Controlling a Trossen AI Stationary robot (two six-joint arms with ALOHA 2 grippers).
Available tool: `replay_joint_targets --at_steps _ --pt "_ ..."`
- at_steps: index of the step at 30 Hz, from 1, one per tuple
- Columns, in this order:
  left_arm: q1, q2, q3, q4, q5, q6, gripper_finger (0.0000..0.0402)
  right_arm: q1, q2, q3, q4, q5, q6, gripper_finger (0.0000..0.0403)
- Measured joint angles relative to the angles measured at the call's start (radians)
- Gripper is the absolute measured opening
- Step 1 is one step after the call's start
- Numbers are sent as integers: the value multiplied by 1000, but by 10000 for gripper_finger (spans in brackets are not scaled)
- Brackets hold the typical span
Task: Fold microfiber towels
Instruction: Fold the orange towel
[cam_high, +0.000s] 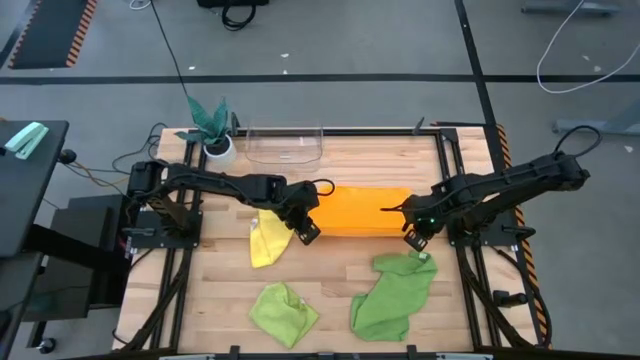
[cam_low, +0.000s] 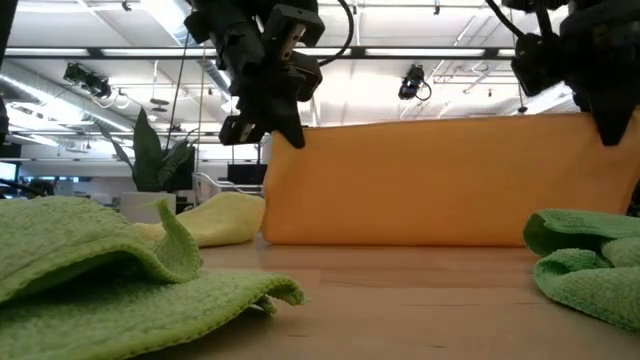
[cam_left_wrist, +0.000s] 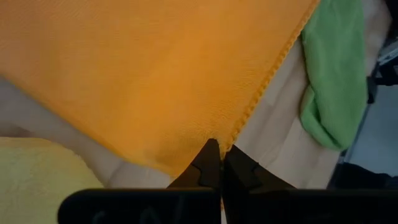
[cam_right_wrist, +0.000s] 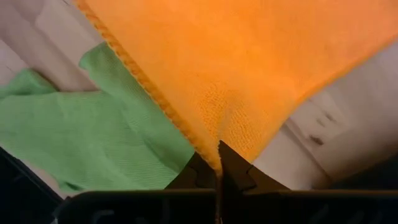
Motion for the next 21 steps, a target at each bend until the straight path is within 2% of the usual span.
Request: replay_joint_targets --at_steps 6,11,16,21 --pt "12 0 -14 43 -16 -4 2 -6 0 -19 16 -8 -1 0" --pt "76 0 15 69 -38 47 2 -45 -13 24 -13 24 -39 0" --pt "151 -34 162 -29 -135 176 2 -111 -15 187 -192 153 -117 0" --pt "206 -71 381 -252 -267 301 2 -179 -16 384 -327 268 -189 0"
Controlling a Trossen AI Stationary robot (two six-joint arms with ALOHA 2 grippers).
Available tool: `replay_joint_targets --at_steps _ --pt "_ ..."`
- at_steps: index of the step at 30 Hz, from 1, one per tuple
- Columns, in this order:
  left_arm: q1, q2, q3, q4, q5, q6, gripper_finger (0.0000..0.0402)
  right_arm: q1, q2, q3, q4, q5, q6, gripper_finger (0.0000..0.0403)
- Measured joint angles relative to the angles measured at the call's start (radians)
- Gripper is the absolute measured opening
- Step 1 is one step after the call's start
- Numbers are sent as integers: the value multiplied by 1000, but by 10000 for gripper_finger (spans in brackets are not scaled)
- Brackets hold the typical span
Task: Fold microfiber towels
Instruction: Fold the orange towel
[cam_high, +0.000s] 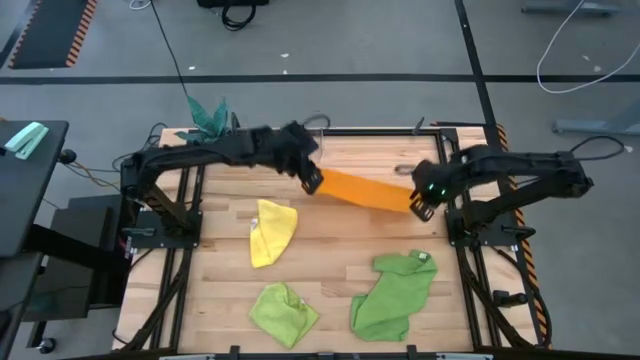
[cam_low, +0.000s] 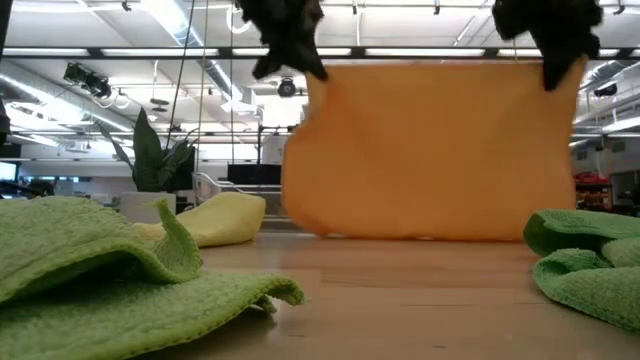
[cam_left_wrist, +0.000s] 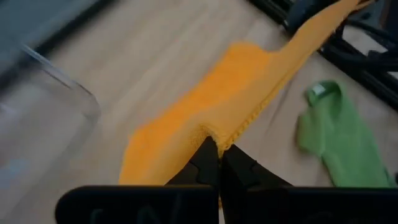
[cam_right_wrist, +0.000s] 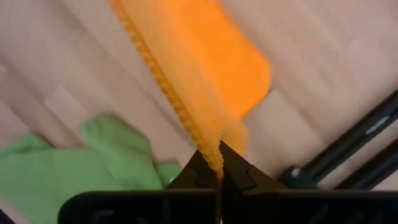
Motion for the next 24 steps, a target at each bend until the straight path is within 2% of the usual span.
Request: replay_joint_targets --at_steps 5,14,19,24 --pt "36 -4 168 -101 -27 54 2 -89 13 147 -46 62 -95 0" --pt "91 -2 244 -170 -83 83 2 -266 104 387 -121 114 -295 0" --pt "82 -1 244 -274 -99 62 2 -310 126 411 -116 103 -355 0" --pt "69 -1 244 -279 -117 96 2 -320 147 377 -119 104 -379 0"
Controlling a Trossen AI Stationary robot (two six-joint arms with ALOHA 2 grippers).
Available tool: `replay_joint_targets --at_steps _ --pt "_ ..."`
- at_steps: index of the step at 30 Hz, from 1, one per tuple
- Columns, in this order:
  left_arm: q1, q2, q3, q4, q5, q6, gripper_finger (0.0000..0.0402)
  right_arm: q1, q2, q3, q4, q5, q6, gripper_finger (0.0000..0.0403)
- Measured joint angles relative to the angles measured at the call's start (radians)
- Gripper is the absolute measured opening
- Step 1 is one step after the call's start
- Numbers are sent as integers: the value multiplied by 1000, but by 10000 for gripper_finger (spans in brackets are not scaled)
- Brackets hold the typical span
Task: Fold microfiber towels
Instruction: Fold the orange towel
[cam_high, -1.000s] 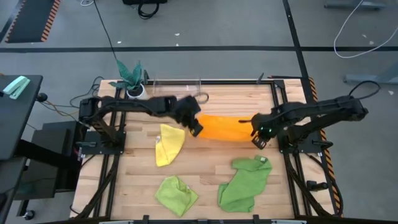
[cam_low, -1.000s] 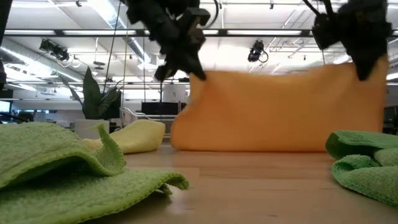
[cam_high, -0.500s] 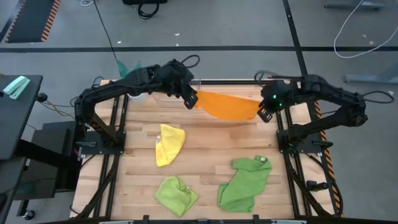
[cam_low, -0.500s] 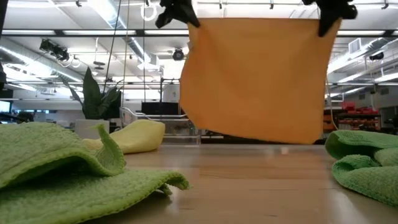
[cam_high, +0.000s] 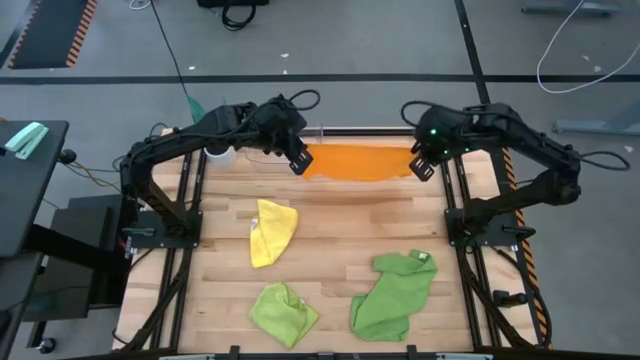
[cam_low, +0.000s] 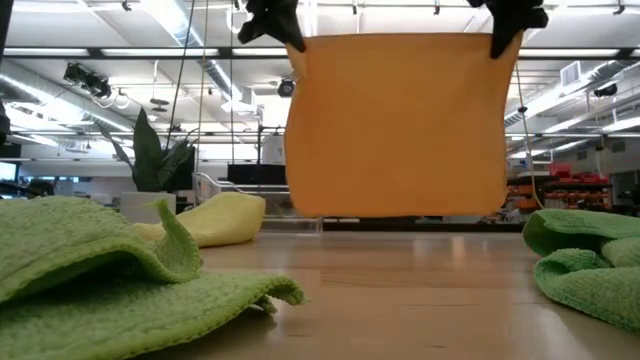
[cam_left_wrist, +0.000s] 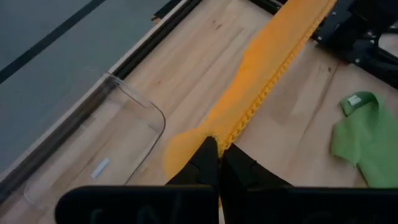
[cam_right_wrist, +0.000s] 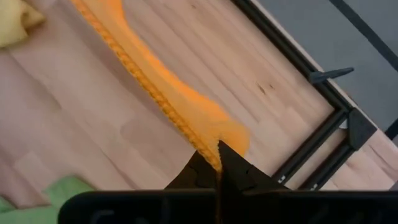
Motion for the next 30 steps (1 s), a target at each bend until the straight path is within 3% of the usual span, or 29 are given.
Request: replay_joint_targets --at_steps 12,17,30 --pt "-4 39 -1 -78 24 -6 2 22 12 -152 29 -76 2 0" --pt "-16 94 -1 -105 90 6 2 58 7 -183 26 -83 30 0" --pt "-127 157 -1 -171 139 -23 2 257 -63 -337 59 -167 234 0"
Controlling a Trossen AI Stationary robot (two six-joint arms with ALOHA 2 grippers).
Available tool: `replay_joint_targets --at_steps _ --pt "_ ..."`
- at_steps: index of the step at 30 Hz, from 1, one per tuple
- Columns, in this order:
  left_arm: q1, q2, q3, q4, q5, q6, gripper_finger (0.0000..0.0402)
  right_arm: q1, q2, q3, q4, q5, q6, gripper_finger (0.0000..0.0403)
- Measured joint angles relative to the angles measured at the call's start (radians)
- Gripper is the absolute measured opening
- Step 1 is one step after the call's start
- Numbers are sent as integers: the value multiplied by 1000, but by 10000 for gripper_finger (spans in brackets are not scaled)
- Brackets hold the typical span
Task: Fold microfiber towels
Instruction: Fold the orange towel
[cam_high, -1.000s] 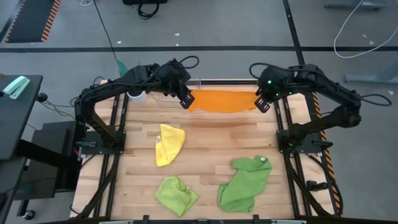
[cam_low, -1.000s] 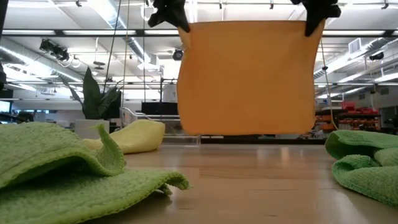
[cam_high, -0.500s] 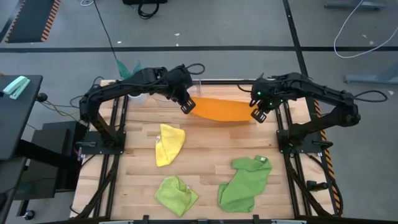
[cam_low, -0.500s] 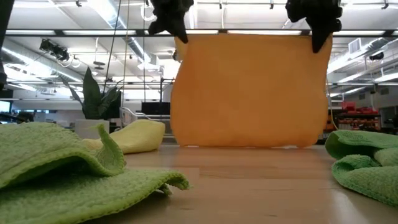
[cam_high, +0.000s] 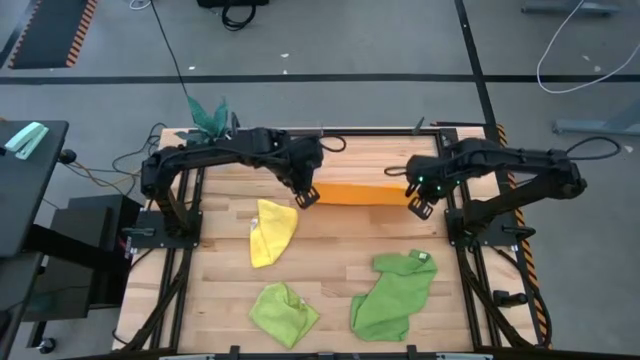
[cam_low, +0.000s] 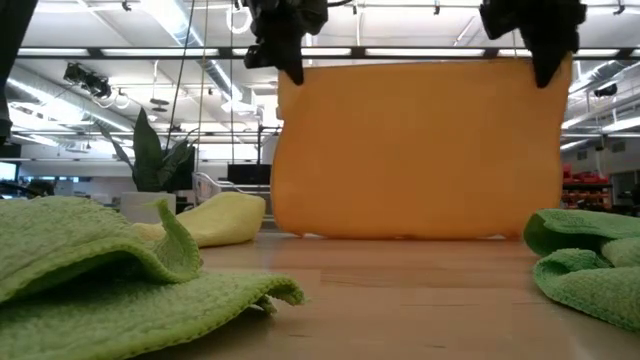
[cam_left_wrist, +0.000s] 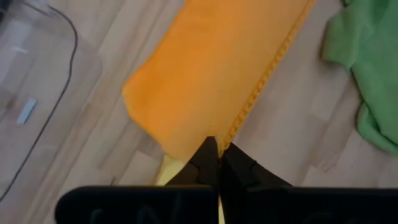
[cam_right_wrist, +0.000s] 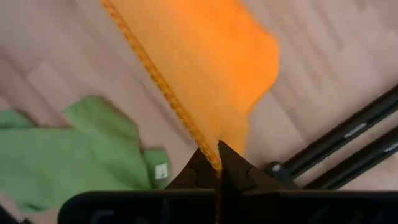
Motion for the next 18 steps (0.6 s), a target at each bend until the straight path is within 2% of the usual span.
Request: replay_joint_targets --at_steps 6,10,18 --pt "-18 25 -25 18 60 -21 2 57 -46 -182 145 -79 71 0" --pt "-29 38 -149 126 128 -48 2 77 -60 -285 237 -117 103 0" --pt "-21 37 -386 367 164 -133 2 66 -60 -418 384 -138 106 0"
